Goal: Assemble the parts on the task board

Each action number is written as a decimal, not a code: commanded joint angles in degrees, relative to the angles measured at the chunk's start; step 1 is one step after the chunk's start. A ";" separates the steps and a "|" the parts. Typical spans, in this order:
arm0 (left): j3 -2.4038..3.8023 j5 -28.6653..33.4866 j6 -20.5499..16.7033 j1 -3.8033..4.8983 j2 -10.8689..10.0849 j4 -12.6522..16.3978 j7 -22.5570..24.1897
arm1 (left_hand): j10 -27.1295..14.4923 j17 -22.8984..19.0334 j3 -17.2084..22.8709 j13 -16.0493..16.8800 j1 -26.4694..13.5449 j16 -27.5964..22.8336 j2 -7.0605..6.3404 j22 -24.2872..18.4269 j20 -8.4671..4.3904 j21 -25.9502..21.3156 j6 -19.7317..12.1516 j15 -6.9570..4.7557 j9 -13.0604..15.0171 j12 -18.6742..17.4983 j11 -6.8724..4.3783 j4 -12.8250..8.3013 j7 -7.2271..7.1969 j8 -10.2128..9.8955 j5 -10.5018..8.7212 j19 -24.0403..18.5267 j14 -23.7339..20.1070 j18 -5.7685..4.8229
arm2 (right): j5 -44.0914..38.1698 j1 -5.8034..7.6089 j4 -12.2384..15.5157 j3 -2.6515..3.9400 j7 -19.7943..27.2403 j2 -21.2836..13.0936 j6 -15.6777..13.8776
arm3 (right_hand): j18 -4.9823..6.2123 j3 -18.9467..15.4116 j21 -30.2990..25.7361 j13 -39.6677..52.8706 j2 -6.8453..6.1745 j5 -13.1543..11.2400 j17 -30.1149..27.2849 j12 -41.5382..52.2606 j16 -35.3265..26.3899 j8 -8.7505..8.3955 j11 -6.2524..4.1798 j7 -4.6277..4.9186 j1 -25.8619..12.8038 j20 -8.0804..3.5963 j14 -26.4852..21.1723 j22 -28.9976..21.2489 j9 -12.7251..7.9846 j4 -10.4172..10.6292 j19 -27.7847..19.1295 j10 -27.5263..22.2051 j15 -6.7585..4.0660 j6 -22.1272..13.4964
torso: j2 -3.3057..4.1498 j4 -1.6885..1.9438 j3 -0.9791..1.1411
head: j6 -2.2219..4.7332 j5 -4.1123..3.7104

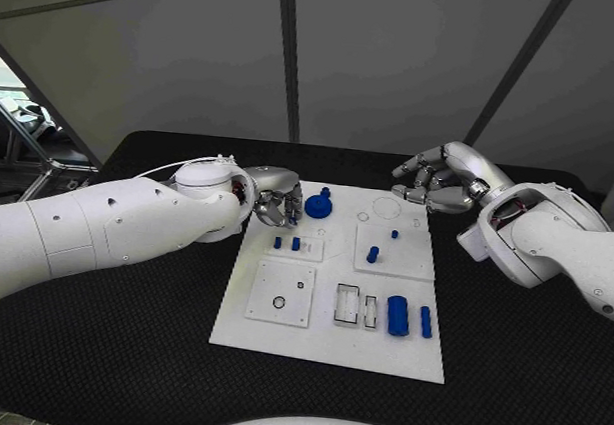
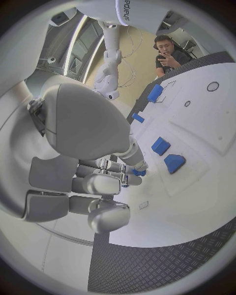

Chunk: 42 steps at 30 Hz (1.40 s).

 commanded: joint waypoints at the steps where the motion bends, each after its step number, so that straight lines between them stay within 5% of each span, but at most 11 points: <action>1: 0.03 0.23 0.73 -0.01 0.20 -0.07 -0.18 | 0.57 -0.04 0.31 0.07 -0.59 -0.12 0.08 4.84 -0.07 0.07 0.39 0.13 0.06 -0.24 0.02 -0.01 -0.11 -0.39 0.12 0.15 -0.33 -0.70 | -0.13 0.11 0.10 0.03 0.54 0.06 0.06 | 0.15 0.22 -0.17 0.07 0.18 0.28 0.08 0.21 -0.10 0.20 0.01 0.08 -0.26 -0.15 0.48 0.10 0.00 0.11 0.43 0.22 0.05 0.43 | -0.01 -0.01 0.03 | -0.08 -0.03; 24: -0.14 0.47 2.34 -0.09 0.85 -0.63 -1.35 | 0.48 -0.62 0.21 0.09 -1.71 -0.42 -0.32 4.74 -0.05 -0.42 0.24 0.17 0.01 -0.84 0.09 0.05 -0.10 -0.82 0.02 -0.07 -0.53 -0.62 | -0.13 0.11 0.15 0.03 0.52 0.02 0.02 | 0.15 0.22 -0.17 0.07 0.18 0.28 0.08 0.21 -0.10 0.20 0.01 0.08 -0.26 -0.15 0.48 0.10 0.00 0.11 0.43 0.22 0.05 0.43 | -0.02 -0.03 0.01 | -0.28 -0.08; 42: -0.19 0.28 1.33 -0.10 0.86 -0.72 -1.83 | -4.30 -1.90 0.18 -0.56 -4.25 -0.68 -2.06 3.95 1.01 -3.27 -8.40 1.44 -0.57 -5.36 1.67 -0.06 0.92 -6.43 0.08 -1.09 -0.76 -0.16 | -0.14 0.11 -0.02 0.03 0.28 -0.13 -0.06 | 0.24 0.30 -0.66 -0.75 0.07 0.38 -0.41 -0.42 -0.75 0.21 0.03 0.10 -0.29 -0.16 0.39 -0.47 -0.04 0.23 0.18 -0.33 0.06 0.37 | -0.05 0.00 -0.02 | -0.34 -0.12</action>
